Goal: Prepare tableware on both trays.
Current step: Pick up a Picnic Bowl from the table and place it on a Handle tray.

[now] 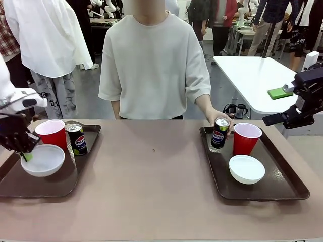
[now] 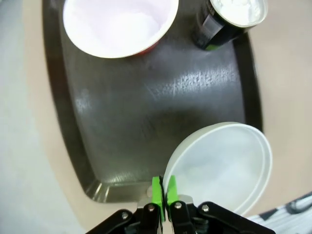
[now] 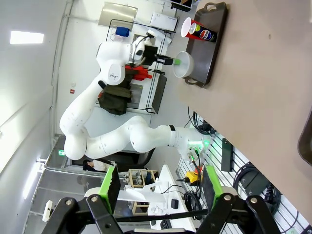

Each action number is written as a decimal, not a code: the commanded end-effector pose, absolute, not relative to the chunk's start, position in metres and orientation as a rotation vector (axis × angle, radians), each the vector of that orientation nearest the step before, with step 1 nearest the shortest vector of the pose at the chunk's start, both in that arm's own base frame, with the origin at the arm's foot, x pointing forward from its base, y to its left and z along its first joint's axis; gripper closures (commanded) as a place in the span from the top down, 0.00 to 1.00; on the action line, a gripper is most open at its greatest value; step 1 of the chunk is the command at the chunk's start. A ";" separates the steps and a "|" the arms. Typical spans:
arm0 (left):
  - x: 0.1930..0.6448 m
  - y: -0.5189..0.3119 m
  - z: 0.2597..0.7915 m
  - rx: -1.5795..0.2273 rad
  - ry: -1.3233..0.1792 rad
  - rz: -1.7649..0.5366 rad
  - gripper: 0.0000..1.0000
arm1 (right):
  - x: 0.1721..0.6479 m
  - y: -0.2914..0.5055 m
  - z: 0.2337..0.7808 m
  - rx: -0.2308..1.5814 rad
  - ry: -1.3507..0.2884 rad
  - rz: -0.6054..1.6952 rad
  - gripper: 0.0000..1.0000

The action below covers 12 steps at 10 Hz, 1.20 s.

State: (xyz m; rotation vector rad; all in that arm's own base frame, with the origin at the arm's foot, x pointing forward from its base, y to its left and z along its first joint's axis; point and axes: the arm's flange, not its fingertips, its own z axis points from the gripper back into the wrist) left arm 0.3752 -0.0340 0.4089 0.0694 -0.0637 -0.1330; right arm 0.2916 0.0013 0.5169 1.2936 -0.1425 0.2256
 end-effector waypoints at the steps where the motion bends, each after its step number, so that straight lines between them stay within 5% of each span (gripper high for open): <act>1: 0.376 -0.035 0.375 0.129 -0.068 -0.185 0.04 | 0.294 0.003 0.518 1.320 -0.159 0.240 0.88; 6: 0.385 -0.040 0.346 0.127 -0.021 -0.200 0.04 | 0.294 0.003 0.518 1.320 -0.159 0.240 0.88; 7: 0.385 -0.038 0.350 0.129 -0.027 -0.194 0.23 | 0.294 0.003 0.518 1.320 -0.159 0.240 0.88; 8: 0.384 -0.038 0.353 0.127 -0.037 -0.185 0.23 | 0.294 0.003 0.518 1.320 -0.159 0.240 0.88; 9: 0.382 -0.036 0.359 0.125 -0.042 -0.175 0.43 | 0.294 0.003 0.518 1.320 -0.159 0.240 0.88; 10: 0.380 -0.032 0.368 0.125 -0.055 -0.171 0.27 | 0.294 0.003 0.518 1.320 -0.159 0.240 0.88; 11: 0.378 -0.030 0.376 0.122 -0.072 -0.165 0.62 | 0.294 0.003 0.518 1.320 -0.159 0.240 0.88; 12: 0.374 -0.028 0.384 0.109 -0.085 -0.163 0.46 | 0.294 0.003 0.518 1.320 -0.159 0.240 0.88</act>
